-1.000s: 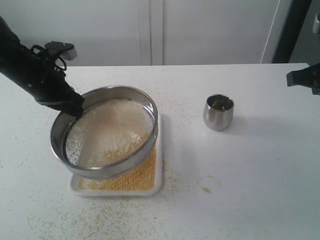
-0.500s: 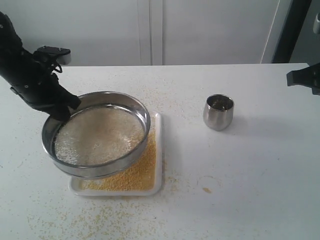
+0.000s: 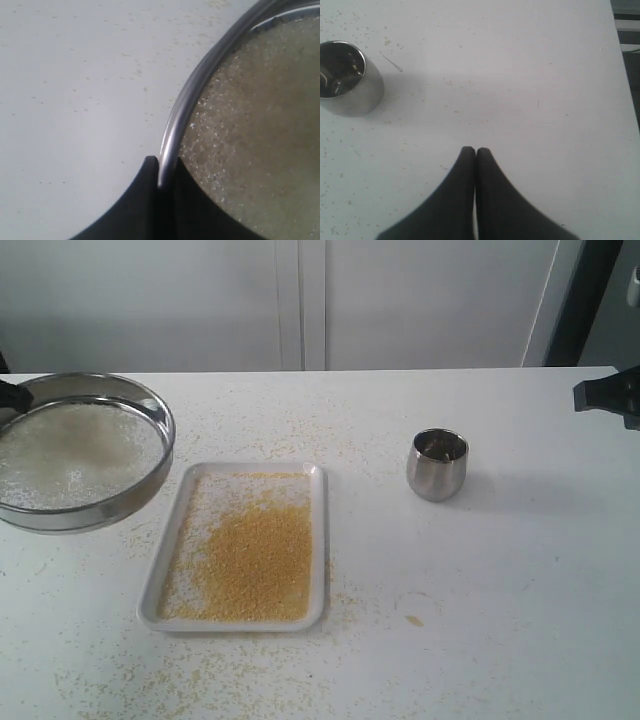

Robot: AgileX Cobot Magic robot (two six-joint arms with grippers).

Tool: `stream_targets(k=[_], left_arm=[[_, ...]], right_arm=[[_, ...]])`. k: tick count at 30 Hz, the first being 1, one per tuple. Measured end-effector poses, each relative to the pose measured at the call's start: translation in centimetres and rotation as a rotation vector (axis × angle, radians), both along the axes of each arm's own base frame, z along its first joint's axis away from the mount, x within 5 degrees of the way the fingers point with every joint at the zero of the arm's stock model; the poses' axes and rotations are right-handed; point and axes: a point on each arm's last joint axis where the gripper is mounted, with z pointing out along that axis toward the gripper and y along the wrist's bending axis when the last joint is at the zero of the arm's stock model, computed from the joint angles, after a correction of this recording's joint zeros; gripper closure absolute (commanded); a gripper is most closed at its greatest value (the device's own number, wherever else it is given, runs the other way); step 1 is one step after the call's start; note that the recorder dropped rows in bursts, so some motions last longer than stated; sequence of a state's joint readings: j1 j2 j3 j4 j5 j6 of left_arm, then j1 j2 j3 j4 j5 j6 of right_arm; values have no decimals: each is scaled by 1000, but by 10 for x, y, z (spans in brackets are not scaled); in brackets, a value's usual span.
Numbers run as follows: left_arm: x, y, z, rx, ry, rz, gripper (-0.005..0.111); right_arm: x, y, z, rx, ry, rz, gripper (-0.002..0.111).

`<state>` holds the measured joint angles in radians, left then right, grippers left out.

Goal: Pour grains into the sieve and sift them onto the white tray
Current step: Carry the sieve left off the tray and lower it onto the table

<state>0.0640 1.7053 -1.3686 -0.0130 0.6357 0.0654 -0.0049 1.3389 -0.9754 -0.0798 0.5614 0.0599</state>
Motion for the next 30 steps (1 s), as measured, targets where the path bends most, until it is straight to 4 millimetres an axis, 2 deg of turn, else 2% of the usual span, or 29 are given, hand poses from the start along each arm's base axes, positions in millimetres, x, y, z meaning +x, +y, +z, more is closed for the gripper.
stream_targets(k=[2,6,10,14,22,30], left_arm=[[5,10,-4,-11,-24,57,107],[14,13,-13,-22,-59,96,107],[22,13,-29,-53,-37,135,107],[31,14,-54,-66,6,164,107],[38,24,-70,-78,-2,211,107],[43,24,-81,-92,-4,242,107]], right_arm=[[0,0,0,0,0,0,108],[0,0,0,0,0,0,108],[0,0,0,0,0,0,108],[0,0,0,0,0,-1,108],[0,0,0,0,0,-1,108],[0,0,0,2,0,-2,108]])
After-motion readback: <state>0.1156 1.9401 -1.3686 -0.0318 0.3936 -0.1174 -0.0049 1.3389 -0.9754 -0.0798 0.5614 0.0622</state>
